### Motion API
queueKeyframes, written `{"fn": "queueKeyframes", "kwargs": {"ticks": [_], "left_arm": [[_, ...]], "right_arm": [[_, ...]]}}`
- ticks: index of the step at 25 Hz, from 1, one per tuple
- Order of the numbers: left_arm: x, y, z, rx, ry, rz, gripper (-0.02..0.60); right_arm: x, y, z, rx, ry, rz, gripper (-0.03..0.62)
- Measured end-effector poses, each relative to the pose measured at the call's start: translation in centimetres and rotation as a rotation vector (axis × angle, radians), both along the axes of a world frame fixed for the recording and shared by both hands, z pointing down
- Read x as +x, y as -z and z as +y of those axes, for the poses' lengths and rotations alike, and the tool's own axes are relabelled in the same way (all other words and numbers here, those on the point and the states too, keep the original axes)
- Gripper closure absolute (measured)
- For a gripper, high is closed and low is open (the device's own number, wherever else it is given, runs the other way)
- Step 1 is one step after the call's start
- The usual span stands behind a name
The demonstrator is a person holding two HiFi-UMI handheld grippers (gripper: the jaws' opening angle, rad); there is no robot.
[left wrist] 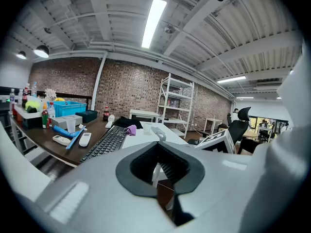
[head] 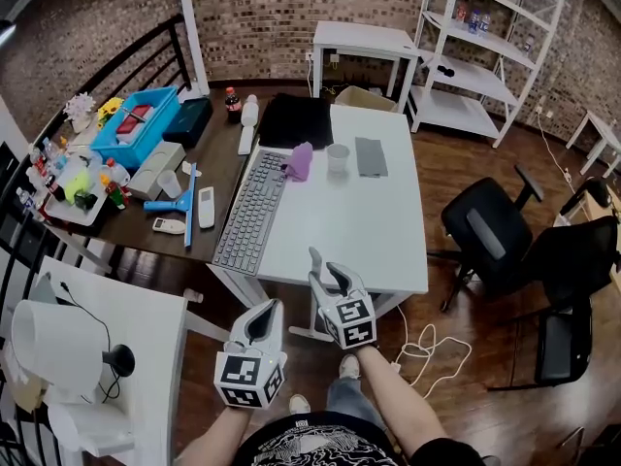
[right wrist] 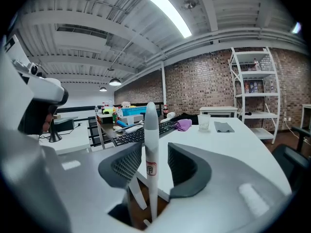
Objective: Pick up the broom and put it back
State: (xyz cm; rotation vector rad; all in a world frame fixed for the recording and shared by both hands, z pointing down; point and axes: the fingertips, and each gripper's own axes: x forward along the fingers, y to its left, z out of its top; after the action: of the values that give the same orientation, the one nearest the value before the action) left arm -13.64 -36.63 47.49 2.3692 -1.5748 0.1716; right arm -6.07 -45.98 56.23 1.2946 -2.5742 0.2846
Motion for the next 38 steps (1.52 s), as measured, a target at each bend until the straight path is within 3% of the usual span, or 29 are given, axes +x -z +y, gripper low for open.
{"fn": "queueKeyframes", "kwargs": {"ticks": [7,13,18,28,34,38], "left_arm": [[-0.1,0.7,0.7,0.018,-0.012,0.027,0.577],[0.4,1.5,2.7,0.041,-0.053,0.055,0.577],[1.4,2.6,4.3,0.061,-0.060,0.071,0.577],[6.3,4.0,10.2,0.104,-0.063,0.065,0.577],[10.2,4.8,16.2,0.116,-0.025,0.099,0.577],[12.5,5.2,20.4,0.141,-0.015,0.083,0.577]], "right_arm": [[0.0,2.6,1.8,0.037,-0.023,-0.015,0.454],[0.7,7.0,6.0,0.081,-0.092,-0.094,0.464],[1.2,10.3,10.0,0.118,-0.092,-0.118,0.484],[4.3,14.4,19.2,0.197,-0.061,-0.161,0.534],[7.1,14.2,25.5,0.197,-0.021,-0.144,0.592],[8.3,14.5,29.8,0.208,0.015,-0.154,0.592]]}}
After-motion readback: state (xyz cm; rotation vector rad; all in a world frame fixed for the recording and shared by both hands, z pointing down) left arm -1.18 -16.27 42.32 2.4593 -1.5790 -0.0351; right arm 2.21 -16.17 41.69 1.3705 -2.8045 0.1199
